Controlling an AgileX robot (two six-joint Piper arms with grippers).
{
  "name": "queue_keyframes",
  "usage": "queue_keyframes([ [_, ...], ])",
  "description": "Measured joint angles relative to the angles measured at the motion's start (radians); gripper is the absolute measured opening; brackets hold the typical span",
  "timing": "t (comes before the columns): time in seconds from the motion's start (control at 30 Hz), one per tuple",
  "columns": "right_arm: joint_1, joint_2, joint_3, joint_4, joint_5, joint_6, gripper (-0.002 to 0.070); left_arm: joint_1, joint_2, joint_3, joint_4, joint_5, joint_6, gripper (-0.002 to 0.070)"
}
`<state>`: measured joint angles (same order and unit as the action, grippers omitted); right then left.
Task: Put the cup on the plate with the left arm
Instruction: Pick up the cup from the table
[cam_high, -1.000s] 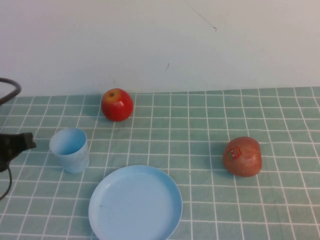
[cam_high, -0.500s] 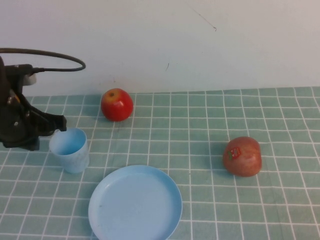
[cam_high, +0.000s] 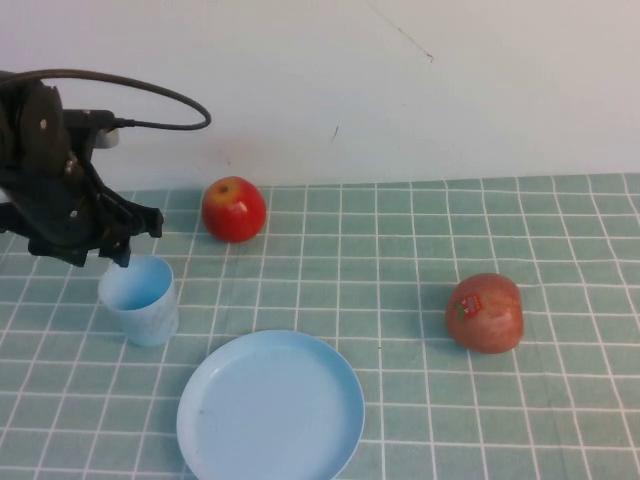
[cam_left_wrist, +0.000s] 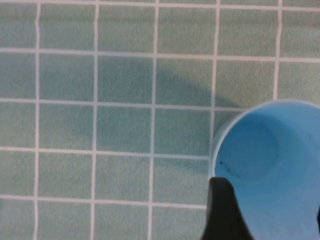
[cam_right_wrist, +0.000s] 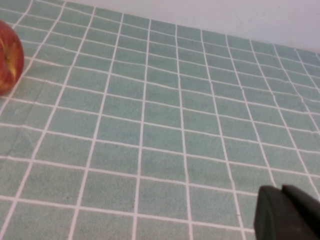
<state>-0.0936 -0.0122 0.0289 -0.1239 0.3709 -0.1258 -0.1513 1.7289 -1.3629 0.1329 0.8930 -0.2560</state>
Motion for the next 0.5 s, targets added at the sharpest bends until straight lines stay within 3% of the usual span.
queue_keyframes([
  [0.13, 0.000, 0.000, 0.000, 0.000, 0.000, 0.000, -0.0002, 0.000, 0.077, -0.059, 0.011, 0.017, 0.017, 0.0405],
  [0.33, 0.000, 0.000, 0.000, 0.000, 0.000, 0.000, -0.0002, 0.000, 0.203, -0.081, 0.036, 0.017, 0.020, 0.0372],
  [0.43, 0.000, 0.000, 0.000, 0.000, 0.000, 0.000, -0.0002, 0.000, 0.256, -0.081, 0.034, 0.022, 0.018, 0.0295],
  [0.5, 0.000, 0.000, 0.000, 0.000, 0.000, 0.000, -0.0002, 0.000, 0.275, -0.081, 0.025, 0.027, 0.024, 0.0144],
])
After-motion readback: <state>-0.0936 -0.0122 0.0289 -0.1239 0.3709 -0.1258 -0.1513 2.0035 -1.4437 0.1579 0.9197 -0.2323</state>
